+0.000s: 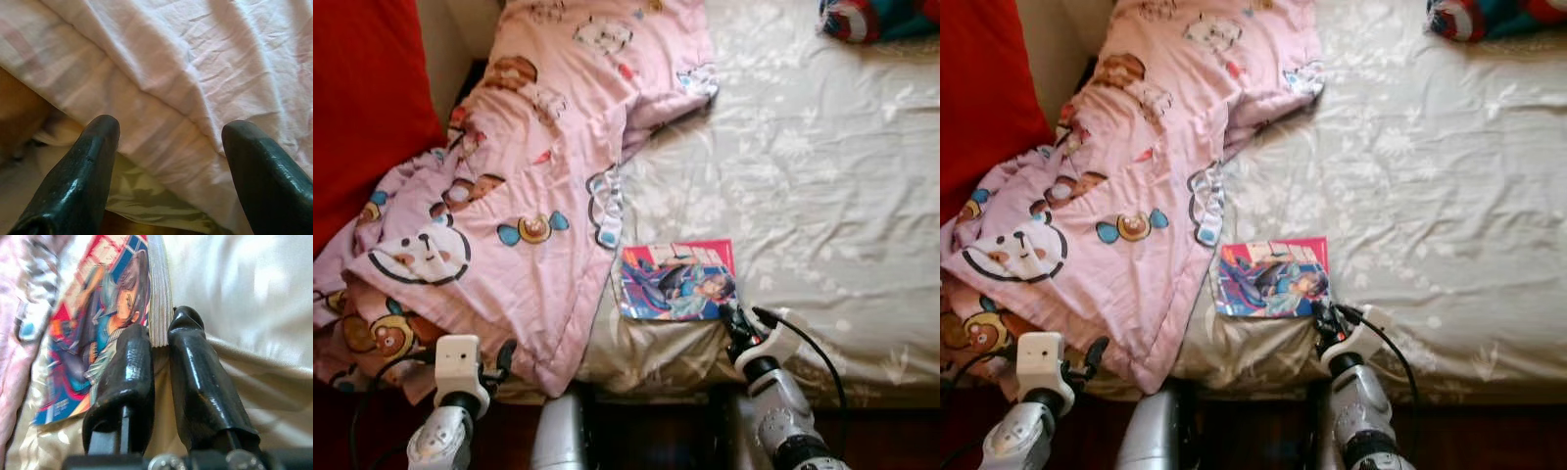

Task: Clean up the room

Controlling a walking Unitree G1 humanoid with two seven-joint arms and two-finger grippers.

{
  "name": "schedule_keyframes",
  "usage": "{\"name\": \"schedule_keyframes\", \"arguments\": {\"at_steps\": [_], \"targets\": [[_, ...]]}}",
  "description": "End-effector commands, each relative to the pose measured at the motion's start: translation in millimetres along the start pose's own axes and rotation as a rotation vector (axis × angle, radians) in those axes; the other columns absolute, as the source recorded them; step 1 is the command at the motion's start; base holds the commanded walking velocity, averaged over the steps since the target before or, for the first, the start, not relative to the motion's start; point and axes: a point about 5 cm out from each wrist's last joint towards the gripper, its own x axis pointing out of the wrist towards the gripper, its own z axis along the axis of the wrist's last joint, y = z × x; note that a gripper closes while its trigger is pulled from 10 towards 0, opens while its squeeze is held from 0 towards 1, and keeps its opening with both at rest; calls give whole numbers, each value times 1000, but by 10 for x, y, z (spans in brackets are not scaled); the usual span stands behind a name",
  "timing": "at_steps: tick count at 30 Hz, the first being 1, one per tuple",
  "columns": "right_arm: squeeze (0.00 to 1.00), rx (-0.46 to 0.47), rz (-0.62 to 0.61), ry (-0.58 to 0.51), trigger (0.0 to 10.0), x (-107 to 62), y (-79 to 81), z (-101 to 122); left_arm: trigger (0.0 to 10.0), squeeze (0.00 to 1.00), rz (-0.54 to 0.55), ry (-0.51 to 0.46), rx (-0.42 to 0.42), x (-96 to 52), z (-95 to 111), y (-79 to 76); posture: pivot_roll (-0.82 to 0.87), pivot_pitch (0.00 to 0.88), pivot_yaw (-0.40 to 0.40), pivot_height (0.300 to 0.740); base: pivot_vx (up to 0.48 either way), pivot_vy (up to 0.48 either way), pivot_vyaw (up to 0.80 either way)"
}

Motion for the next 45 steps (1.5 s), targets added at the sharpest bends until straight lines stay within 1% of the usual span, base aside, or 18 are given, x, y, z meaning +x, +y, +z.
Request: {"name": "schedule_keyframes", "arguments": {"at_steps": [1,7,9,10,12,15,16,19,20,22,23,24,27,28,31,35,41,45], "targets": [[0,-117,51,-120,0,37,69,245,10000,0,45,38,-4,-51,-141,65,65,22,11,583,0,0,0],[0,-120,65,-114,0,29,99,247,10000,0,64,41,-15,-34,-211,58,63,0,-14,583,0,0,0],[0,-15,-20,-25,0,-41,-42,81,10000,0,72,57,-18,-61,-283,67,43,0,-4,583,0,0,0],[0,-15,-20,-25,0,-41,-42,81,10000,0,72,57,-18,-61,-283,67,43,0,-4,583,0,0,0],[0,66,-83,66,0,-131,-161,-81,10000,0,66,69,-12,-80,-320,66,36,3,8,583,0,0,0],[0,99,-189,121,0,-334,-359,-254,10000,0,52,86,-2,-114,-378,54,41,0,14,583,0,0,0],[0,66,-266,92,0,-441,-474,-253,10000,0,53,90,4,-126,-397,66,49,0,18,583,0,0,0],[0,-51,-262,23,0,-480,-473,-158,10000,0,64,93,6,-135,-420,112,36,0,26,583,0,0,0],[0,-166,-223,-16,0,-451,-402,-70,10000,0,69,101,10,-128,-433,129,30,0,27,583,0,0,0],[0,-198,-210,-27,0,-442,-377,-47,10000,0,69,104,11,-126,-440,132,28,0,26,583,0,0,0],[0,-244,-199,-54,0,-419,-334,7,10000,0,72,113,10,-119,-451,132,24,0,24,583,0,0,0],[0,-345,-151,-105,0,-366,-205,121,10000,0,80,137,3,-105,-484,126,20,0,20,583,0,0,0],[0,-401,-97,-139,0,-347,-93,181,10000,0,90,160,-10,-108,-528,113,16,0,13,583,0,0,0],[0,-426,-83,-149,10000,-344,-46,207,10000,0,100,178,-23,-115,-561,109,11,0,8,583,0,0,0],[0,-439,-73,-163,10000,-339,-17,244,10000,0,123,215,-50,-135,-629,104,-1,0,0,583,0,0,0],[0,-457,-113,-166,10000,-320,-60,293,10000,0,132,257,-70,-157,-701,76,-5,0,-6,591,0,0,0],[0,-455,-112,-126,10000,-288,-68,265,10000,0,150,353,-96,-281,-888,45,4,0,-18,641,0,0,0],[0,-456,-110,-125,10000,-265,-52,272,10000,0,154,379,-97,-315,-931,52,2,0,-20,661,0,0,0]]}}
